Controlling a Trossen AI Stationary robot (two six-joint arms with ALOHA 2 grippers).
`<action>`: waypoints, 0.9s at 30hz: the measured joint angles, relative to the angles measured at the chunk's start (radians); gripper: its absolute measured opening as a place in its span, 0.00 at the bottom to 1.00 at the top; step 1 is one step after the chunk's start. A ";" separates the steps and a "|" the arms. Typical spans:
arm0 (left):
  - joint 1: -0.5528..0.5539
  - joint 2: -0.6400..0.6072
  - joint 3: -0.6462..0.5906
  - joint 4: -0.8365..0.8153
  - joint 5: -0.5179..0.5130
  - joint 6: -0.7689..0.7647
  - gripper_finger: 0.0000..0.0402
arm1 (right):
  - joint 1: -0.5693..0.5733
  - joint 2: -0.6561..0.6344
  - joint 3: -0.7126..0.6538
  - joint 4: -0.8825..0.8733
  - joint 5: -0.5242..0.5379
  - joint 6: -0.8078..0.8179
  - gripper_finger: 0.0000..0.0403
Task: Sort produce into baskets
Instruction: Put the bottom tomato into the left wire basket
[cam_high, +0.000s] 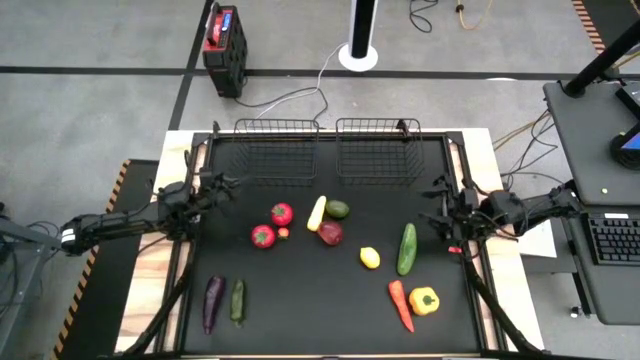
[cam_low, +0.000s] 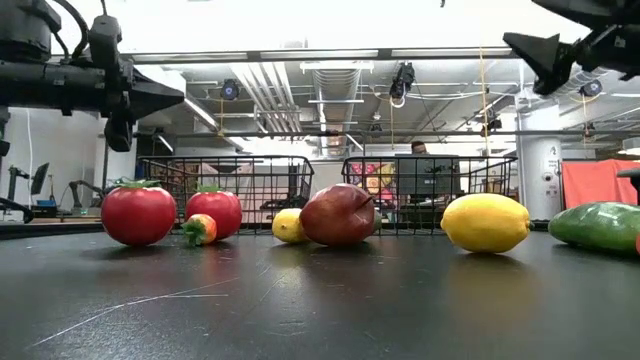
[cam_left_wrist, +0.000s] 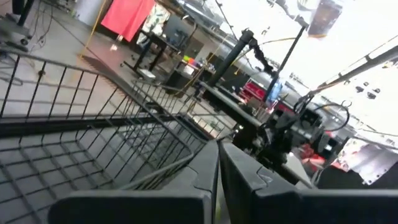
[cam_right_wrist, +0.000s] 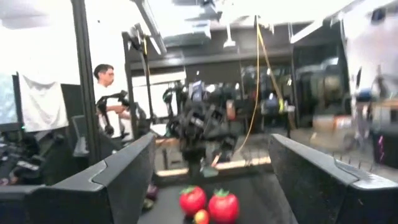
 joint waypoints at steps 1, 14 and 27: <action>0.000 0.000 0.000 -0.012 0.000 -0.006 0.00 | 0.000 0.000 0.000 0.007 0.000 -0.015 0.75; -0.044 0.020 0.039 0.041 0.174 0.013 0.00 | 0.000 0.000 0.000 -0.037 -0.001 0.009 0.75; -0.436 0.377 0.437 -0.472 -0.117 0.072 0.00 | 0.000 0.000 0.000 -0.035 -0.001 0.009 0.75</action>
